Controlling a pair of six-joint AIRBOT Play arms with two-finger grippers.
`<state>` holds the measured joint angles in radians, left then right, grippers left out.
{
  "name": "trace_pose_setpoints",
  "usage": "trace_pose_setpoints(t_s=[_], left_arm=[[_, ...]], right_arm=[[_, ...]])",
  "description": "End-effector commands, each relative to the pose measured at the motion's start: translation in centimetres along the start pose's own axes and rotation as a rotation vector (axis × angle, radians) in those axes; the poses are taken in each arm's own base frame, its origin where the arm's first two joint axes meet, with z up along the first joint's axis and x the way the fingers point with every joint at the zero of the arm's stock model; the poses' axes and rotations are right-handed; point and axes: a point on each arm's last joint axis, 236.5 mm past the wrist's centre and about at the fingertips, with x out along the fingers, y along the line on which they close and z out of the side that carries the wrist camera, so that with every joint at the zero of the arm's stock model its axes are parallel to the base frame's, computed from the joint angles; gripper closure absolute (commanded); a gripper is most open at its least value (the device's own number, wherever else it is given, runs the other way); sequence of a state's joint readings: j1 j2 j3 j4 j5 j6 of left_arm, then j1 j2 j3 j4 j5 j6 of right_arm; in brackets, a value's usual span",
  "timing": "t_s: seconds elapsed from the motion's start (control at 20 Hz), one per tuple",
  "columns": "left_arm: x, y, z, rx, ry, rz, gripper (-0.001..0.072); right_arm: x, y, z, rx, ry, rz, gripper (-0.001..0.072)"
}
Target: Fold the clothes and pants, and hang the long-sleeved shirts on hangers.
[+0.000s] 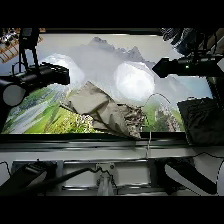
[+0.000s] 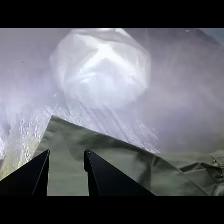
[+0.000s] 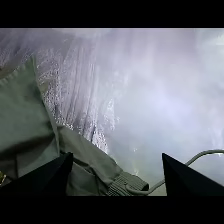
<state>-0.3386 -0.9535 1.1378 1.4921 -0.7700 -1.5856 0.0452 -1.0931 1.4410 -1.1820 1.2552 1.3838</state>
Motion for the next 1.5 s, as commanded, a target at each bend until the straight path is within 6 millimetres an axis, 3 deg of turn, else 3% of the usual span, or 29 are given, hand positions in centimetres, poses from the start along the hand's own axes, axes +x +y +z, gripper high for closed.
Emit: trace_pose_setpoints(t_s=[0.0, 0.45, 0.65, 0.85, 0.95, 1.05, 1.2, 1.25, 1.3, 1.35, 1.45], left_arm=[[0.0, 0.0, 0.0, 0.000, 0.000, 0.001, 0.0469], [0.0, 0.0, 0.1, 0.000, -0.002, 0.000, 0.0469], [0.1, 0.0, 1.5, -0.001, -0.064, -0.002, 0.0470], [0.2, -0.1, 0.9, -0.003, -0.039, -0.003, 0.0469], [0.6, 0.3, -0.3, 0.005, 0.003, 0.009, 0.0469], [1.4, 1.1, -2.7, 0.027, 0.075, 0.037, 0.0470], [3.3, 1.7, -7.9, 0.028, 0.166, 0.044, 0.0467], [4.2, 1.9, -9.5, 0.026, 0.178, 0.046, 0.0430], [5.2, 2.3, -11.1, 0.019, 0.194, 0.052, 0.0292], [6.2, 2.6, -12.4, 0.003, 0.228, 0.056, 0.0215], [8.5, 3.4, -13.8, -0.009, 0.297, 0.068, 0.0157]], right_arm=[[0.0, 0.1, 0.0, -0.001, -0.001, 0.001, 0.0068], [0.0, 0.1, 0.0, -0.001, -0.001, 0.001, 0.0068], [0.0, 0.1, 0.0, -0.001, -0.001, 0.000, 0.0068], [0.0, 0.1, 0.0, -0.001, -0.001, 0.001, 0.0068], [0.0, 0.1, 0.0, -0.001, -0.001, 0.001, 0.0068], [0.0, 0.1, 0.1, 0.000, -0.003, 0.001, 0.0068], [-0.1, -0.1, 1.0, -0.001, -0.043, -0.007, 0.0068], [-0.1, -0.2, 1.4, 0.000, -0.060, -0.010, 0.0068], [-0.1, -0.2, 1.9, 0.002, -0.079, -0.009, 0.0068], [-0.1, 0.0, 2.1, 0.004, -0.088, -0.003, 0.0068], [-0.2, 0.0, 2.8, 0.007, -0.118, -0.003, 0.0068]])
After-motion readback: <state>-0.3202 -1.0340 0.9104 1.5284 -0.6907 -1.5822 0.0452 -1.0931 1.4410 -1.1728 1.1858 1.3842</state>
